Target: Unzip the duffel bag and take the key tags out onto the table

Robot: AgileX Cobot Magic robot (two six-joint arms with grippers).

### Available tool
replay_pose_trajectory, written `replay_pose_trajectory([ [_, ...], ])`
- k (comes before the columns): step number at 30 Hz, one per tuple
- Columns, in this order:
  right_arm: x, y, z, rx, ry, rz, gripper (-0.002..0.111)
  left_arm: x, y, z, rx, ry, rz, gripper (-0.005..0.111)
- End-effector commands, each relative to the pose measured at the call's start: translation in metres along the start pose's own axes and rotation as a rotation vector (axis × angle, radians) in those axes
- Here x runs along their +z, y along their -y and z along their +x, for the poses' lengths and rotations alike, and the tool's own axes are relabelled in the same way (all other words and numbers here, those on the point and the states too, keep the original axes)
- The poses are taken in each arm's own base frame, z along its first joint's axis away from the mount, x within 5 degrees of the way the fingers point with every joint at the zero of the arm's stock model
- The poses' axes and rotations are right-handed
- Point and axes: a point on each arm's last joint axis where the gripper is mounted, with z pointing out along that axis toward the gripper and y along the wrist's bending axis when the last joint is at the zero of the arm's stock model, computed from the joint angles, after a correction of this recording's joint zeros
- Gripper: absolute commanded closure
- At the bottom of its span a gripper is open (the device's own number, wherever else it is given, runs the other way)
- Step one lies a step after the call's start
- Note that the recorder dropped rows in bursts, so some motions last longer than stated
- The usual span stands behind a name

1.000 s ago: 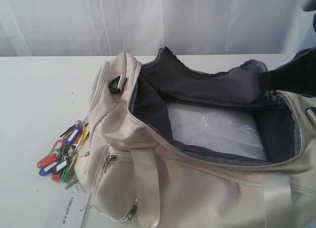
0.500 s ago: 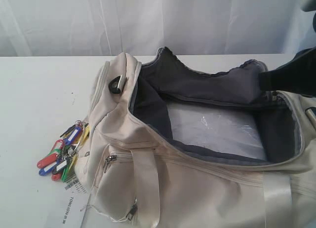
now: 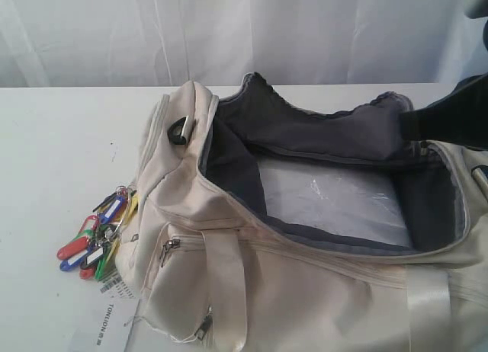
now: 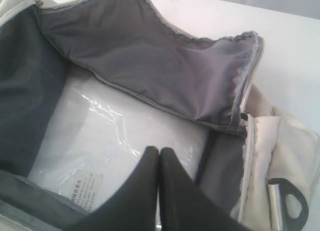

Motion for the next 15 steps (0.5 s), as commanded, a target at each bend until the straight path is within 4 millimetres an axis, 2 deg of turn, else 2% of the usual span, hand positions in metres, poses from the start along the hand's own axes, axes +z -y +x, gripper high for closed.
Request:
replay_pose_trajectory([
  [1, -0.002, 0.000, -0.001, -0.011, 0.013, -0.002, 0.108, 0.018, -0.002, 0.027, -0.026, -0.037, -0.008, 0.107],
  [9, -0.002, 0.000, -0.001, -0.011, 0.013, -0.002, 0.108, 0.046, -0.003, 0.105, -0.054, -0.263, -0.009, 0.107],
  [15, -0.002, 0.000, -0.001, -0.011, 0.013, -0.002, 0.108, 0.053, -0.001, 0.172, -0.074, -0.465, -0.005, 0.107],
])
